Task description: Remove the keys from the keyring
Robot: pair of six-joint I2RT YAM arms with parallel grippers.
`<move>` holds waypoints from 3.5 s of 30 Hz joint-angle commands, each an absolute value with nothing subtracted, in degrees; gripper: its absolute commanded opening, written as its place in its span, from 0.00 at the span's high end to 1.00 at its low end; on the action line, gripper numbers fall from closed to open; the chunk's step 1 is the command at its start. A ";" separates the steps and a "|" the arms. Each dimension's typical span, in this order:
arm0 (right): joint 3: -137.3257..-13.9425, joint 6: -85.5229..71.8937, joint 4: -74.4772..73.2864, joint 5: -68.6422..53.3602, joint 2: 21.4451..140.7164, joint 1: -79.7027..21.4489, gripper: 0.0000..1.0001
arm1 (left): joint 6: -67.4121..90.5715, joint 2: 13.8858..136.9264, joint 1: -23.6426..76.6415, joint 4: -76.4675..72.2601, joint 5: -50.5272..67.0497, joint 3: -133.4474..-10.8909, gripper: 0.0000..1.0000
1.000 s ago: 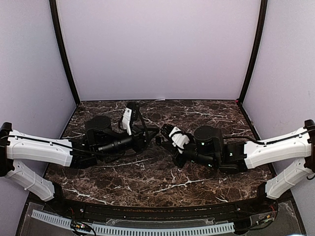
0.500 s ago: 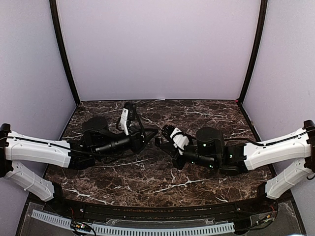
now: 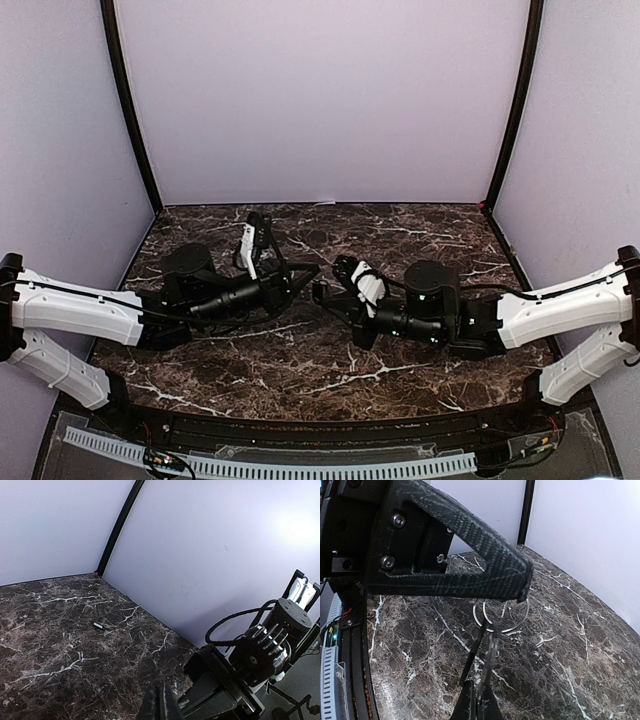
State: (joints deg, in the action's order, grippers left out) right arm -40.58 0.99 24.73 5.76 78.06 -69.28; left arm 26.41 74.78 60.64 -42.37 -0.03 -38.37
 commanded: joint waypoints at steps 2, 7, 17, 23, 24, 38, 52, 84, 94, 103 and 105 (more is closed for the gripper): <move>-39.87 0.56 25.40 -5.34 78.10 -71.52 1.00 | 26.76 71.99 59.41 -51.19 -4.04 -37.92 1.00; -40.14 -2.08 25.19 -0.11 77.40 -71.54 1.00 | 26.85 71.57 59.24 -50.35 -2.20 -38.32 1.00; -41.90 6.23 18.03 12.21 74.40 -70.62 1.00 | 29.12 71.17 58.73 -40.25 5.78 -41.47 1.00; -42.96 12.02 15.46 14.46 73.22 -69.66 1.00 | 31.91 71.91 58.19 -37.26 10.98 -42.45 1.00; -43.32 12.96 15.02 15.13 73.15 -69.57 1.00 | 31.98 72.12 58.12 -36.68 11.40 -42.70 1.00; -46.28 20.65 13.64 16.59 72.02 -66.99 1.00 | 36.87 75.78 56.42 -34.99 18.68 -44.23 1.00; -50.24 12.23 14.49 8.62 75.61 -63.63 0.68 | 48.59 78.74 54.07 -41.45 21.35 -40.71 1.00; -39.72 -22.98 27.97 -15.55 71.52 -59.35 0.60 | 58.97 80.43 51.64 -51.04 14.51 -34.45 1.00; -37.72 -28.65 40.32 -15.25 77.52 -63.88 0.73 | 59.07 79.97 51.66 -49.47 11.92 -34.57 1.00; -40.28 -30.72 42.71 -10.55 84.23 -63.77 0.73 | 59.24 79.06 51.68 -48.62 10.90 -34.04 1.00; -40.74 -31.12 42.45 -9.52 85.03 -63.20 0.68 | 59.20 79.01 51.68 -48.63 10.90 -34.01 1.00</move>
State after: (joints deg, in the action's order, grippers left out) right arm -38.46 -29.93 39.18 -12.95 84.07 -63.44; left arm 59.18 81.12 51.90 -49.06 11.46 -34.70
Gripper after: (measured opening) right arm 0.287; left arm 0.011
